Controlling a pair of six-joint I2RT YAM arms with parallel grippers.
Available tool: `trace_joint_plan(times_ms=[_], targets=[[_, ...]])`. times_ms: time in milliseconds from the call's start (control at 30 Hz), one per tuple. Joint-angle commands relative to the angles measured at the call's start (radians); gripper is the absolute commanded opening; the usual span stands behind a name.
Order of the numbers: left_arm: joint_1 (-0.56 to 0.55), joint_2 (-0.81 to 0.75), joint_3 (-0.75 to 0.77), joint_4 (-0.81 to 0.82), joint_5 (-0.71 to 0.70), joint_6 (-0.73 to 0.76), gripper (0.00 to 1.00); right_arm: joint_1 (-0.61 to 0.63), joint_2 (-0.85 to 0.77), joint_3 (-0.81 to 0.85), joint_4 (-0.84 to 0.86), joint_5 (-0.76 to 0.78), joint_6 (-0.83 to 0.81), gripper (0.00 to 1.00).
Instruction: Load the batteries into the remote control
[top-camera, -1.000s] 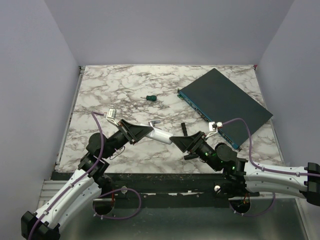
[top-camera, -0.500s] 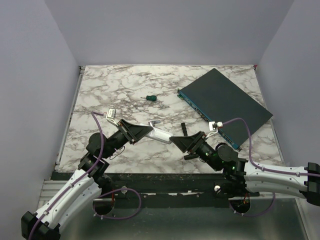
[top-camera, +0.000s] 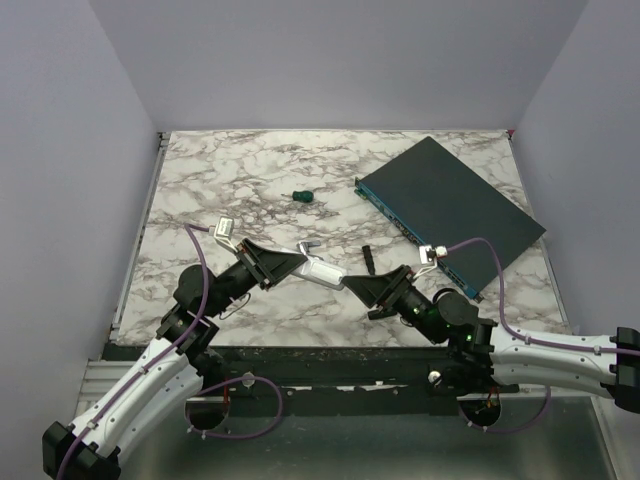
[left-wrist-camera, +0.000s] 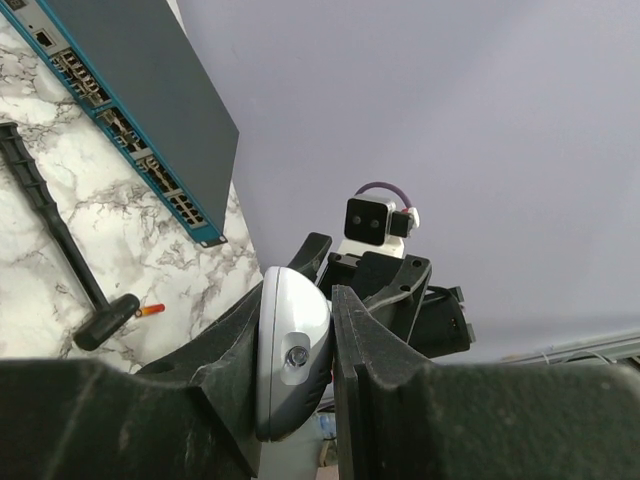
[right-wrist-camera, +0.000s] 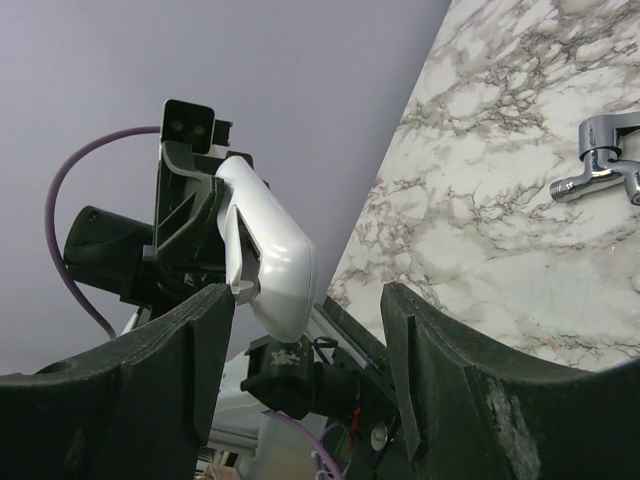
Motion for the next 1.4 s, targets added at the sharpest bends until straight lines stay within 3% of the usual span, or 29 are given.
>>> trace_joint_plan(times_ms=[0,1367], targets=[[0.003,-0.003,-0.017,0.018,0.013,-0.024,0.00,-0.001,-0.010,-0.018,0.007,0.016,0.008,0.69],[0.018,0.010,-0.062,0.035,0.029,-0.092,0.00,0.000,-0.022,-0.027,-0.059,0.071,0.027,0.69]])
